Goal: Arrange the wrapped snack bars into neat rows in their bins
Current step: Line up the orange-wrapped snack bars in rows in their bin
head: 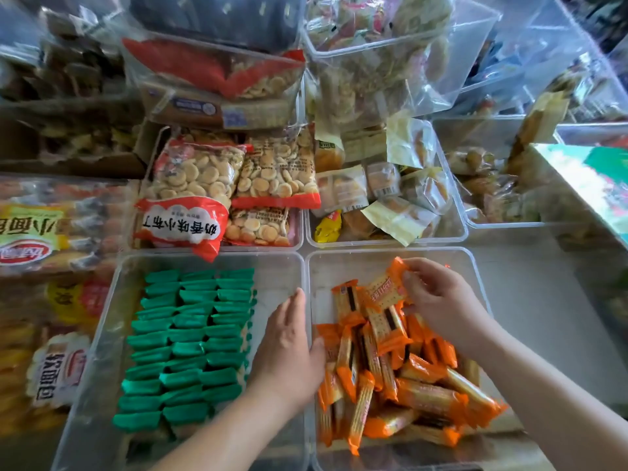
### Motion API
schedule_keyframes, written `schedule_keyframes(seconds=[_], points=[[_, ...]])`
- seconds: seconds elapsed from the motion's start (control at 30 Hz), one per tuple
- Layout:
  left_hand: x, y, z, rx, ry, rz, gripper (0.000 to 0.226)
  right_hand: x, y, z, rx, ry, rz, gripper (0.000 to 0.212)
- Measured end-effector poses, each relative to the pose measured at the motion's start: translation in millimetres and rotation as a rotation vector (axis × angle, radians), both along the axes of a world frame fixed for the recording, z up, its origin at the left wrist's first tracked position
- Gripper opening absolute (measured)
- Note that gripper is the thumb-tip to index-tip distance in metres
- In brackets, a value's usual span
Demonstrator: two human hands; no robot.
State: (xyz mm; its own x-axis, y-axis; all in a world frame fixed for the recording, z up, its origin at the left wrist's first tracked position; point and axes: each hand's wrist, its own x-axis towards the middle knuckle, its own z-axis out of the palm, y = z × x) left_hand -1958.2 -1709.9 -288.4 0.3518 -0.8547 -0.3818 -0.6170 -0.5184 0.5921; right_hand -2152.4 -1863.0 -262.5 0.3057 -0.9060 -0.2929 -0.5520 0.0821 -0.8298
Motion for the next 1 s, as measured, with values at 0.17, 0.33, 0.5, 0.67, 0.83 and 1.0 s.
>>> schedule_keyframes(seconds=[0.17,0.33,0.5,0.67,0.83,1.0], points=[[-16,-23,21,-0.104,-0.132,-0.199,0.058,-11,-15,-4,-0.04,-0.048,-0.01,0.019],[-51,-79,-7,0.216,-0.028,-0.276,0.062,-23,-25,-24,-0.053,-0.105,-0.026,0.013],[-61,-100,-21,0.289,0.058,-0.149,0.056,-30,-28,-38,0.052,-0.202,-0.087,0.015],[-63,-85,-2,0.12,-0.023,-0.153,0.042,-35,-27,-39,0.067,-0.264,-0.114,0.016],[-49,-63,33,-0.12,0.029,-0.069,0.055,-34,-34,-27,0.003,-0.27,-0.059,0.02],[-31,-53,40,-0.179,0.298,0.198,0.043,-28,-32,-18,-0.06,-0.267,0.002,0.022]])
